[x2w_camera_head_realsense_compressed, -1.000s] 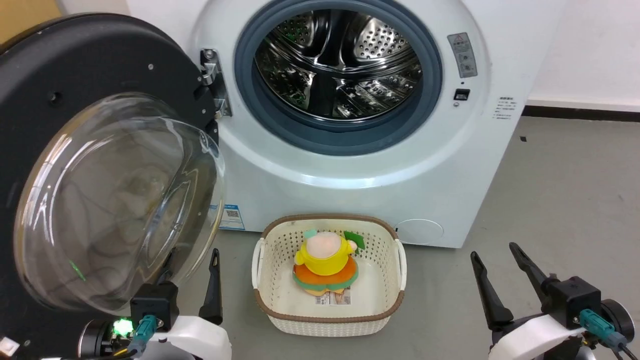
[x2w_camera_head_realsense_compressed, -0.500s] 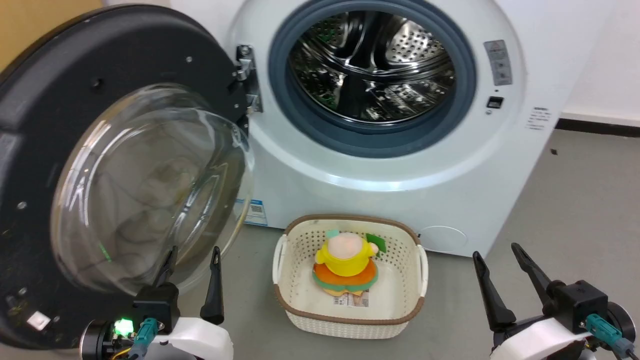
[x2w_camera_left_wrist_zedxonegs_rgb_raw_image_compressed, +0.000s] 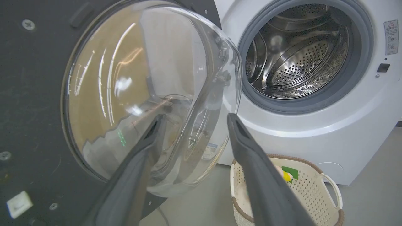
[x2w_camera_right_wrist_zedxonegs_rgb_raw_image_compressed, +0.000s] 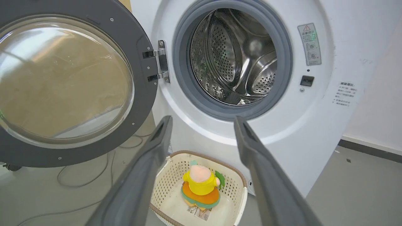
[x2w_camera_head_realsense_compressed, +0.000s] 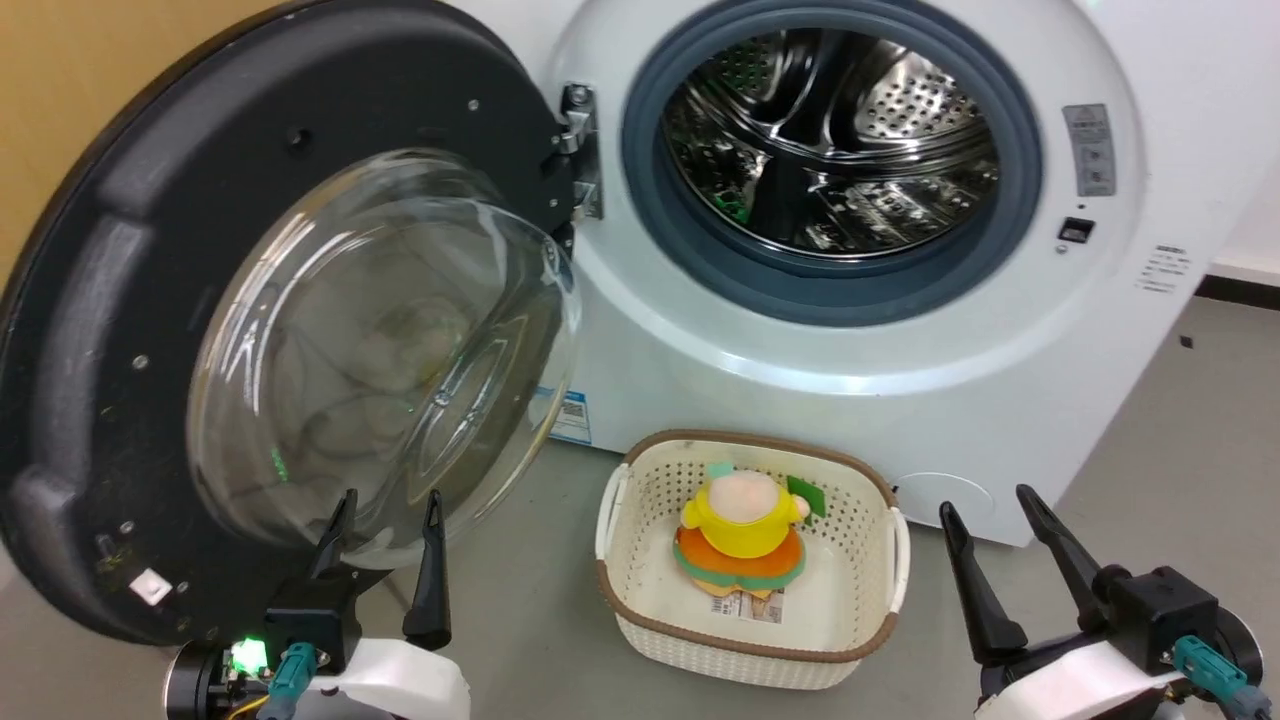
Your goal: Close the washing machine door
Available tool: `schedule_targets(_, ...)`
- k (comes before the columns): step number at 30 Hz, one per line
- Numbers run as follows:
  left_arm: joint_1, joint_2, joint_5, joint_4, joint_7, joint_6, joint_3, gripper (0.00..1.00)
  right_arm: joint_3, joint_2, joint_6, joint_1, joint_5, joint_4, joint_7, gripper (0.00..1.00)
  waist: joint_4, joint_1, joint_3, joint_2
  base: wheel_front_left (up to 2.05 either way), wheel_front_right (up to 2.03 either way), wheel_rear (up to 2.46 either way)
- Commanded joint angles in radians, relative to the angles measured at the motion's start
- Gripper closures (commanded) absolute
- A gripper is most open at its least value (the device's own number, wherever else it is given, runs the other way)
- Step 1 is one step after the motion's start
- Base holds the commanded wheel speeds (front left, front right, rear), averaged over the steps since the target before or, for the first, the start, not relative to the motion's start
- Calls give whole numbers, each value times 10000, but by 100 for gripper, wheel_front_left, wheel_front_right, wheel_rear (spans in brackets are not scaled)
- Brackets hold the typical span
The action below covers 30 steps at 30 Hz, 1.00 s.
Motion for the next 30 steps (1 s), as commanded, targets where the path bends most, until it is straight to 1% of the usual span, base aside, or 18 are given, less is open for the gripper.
schedule_targets(1, 94, 5, -104, -14, -103, 68, -18, 0, 53, -79, 3, 90, 106, -29, -95, 0, 106, 0, 18, 0, 0, 0, 0)
schedule_targets(14, 202, 2, -167, -254, -375, 314, -18, 0, 383, -244, 4, -103, 421, 75, -367, 0, 729, 0, 144, 0, 0, 0, 0)
schedule_targets(30, 290, -1, -199, -275, -709, 482, -177, 0, 728, -426, 5, -154, 844, 117, -701, 0, 1379, 0, 120, 0, 0, 0, 0)
